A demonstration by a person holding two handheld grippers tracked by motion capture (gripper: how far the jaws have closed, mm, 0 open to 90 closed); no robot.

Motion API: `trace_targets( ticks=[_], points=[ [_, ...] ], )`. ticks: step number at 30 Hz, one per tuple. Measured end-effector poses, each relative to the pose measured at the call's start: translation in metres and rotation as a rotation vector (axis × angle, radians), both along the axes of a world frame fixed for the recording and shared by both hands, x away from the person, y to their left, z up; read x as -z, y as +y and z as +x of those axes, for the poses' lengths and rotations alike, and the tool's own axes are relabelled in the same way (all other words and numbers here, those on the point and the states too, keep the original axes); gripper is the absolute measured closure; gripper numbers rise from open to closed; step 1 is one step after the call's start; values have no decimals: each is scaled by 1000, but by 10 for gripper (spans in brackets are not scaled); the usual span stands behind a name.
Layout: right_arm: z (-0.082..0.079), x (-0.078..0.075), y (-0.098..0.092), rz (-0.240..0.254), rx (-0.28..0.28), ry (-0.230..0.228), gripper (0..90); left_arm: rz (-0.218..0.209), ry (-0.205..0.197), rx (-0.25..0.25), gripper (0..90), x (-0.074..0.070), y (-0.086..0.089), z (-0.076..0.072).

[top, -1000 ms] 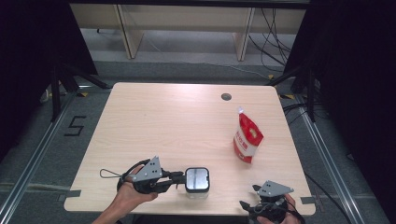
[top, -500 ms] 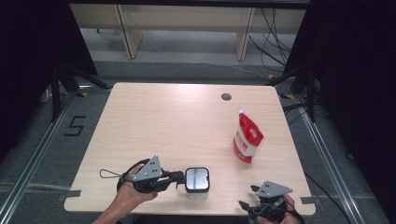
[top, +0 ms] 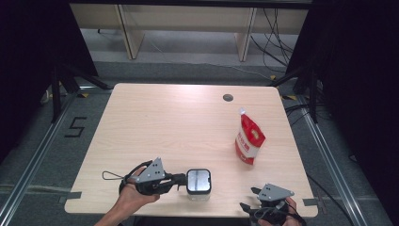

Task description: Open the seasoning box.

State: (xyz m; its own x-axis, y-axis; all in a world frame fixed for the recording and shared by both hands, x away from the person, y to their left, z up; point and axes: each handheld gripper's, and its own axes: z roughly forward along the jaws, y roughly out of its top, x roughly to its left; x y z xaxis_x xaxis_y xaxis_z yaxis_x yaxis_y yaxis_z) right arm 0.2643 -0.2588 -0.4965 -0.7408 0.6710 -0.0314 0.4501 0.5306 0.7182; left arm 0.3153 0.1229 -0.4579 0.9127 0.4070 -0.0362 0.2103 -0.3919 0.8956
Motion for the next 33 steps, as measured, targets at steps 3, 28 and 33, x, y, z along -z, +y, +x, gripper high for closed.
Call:
trace_targets(
  ticks=[3, 28, 33],
  points=[
    [-1, -1, 2, -5, -19, -17, 350, 8, -9, -1, 880, 0, 0, 0],
    [-3, -4, 7, 2, -41, -29, 372, -33, 10, -43, 880, 3, 5, -3],
    [-4, -4, 8, 4, -58, -39, 405, -34, -2, -37, 878, 4, 5, -3]
  ],
)
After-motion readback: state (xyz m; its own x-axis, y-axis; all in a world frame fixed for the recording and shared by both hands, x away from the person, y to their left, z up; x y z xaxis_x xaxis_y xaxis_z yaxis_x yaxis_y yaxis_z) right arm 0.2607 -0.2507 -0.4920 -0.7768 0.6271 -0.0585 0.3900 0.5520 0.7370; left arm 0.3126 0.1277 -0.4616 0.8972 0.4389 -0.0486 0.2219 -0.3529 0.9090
